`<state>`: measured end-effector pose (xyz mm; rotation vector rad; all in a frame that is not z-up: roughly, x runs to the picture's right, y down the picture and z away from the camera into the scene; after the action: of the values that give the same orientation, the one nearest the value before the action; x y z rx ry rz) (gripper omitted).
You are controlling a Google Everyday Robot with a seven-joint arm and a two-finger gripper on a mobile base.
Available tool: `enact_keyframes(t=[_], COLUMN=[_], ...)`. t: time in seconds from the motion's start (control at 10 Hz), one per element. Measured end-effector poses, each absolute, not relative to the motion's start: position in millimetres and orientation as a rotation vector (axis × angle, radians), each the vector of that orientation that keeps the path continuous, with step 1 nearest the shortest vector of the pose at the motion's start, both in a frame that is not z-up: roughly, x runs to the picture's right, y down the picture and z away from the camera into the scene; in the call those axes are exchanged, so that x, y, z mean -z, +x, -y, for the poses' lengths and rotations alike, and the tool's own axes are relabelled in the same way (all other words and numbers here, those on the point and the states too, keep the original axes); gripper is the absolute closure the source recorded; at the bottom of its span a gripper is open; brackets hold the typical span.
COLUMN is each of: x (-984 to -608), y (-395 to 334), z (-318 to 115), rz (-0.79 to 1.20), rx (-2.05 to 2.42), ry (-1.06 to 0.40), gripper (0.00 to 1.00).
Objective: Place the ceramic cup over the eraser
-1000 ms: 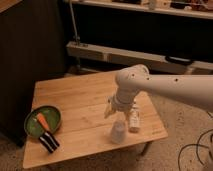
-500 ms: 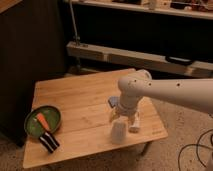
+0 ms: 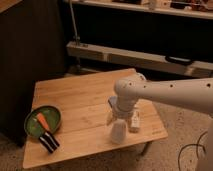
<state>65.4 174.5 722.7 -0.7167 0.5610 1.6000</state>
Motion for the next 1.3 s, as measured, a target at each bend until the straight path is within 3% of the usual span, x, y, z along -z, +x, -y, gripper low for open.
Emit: enact_keyframes(t=[0.5,0.6,1.1,1.3], x=[-731,-733,-734,-725], y=[66,65,56,45], z=[-182,-184,-181,-171], rz=[-0.585,-0.587,-0.594,-0.594], rx=[-1.607,-1.606,-1.585,-1.560], ry=[-0.745,-0.752,-0.806,-0.799], gripper=[0.36,0.41,0.95,1.00])
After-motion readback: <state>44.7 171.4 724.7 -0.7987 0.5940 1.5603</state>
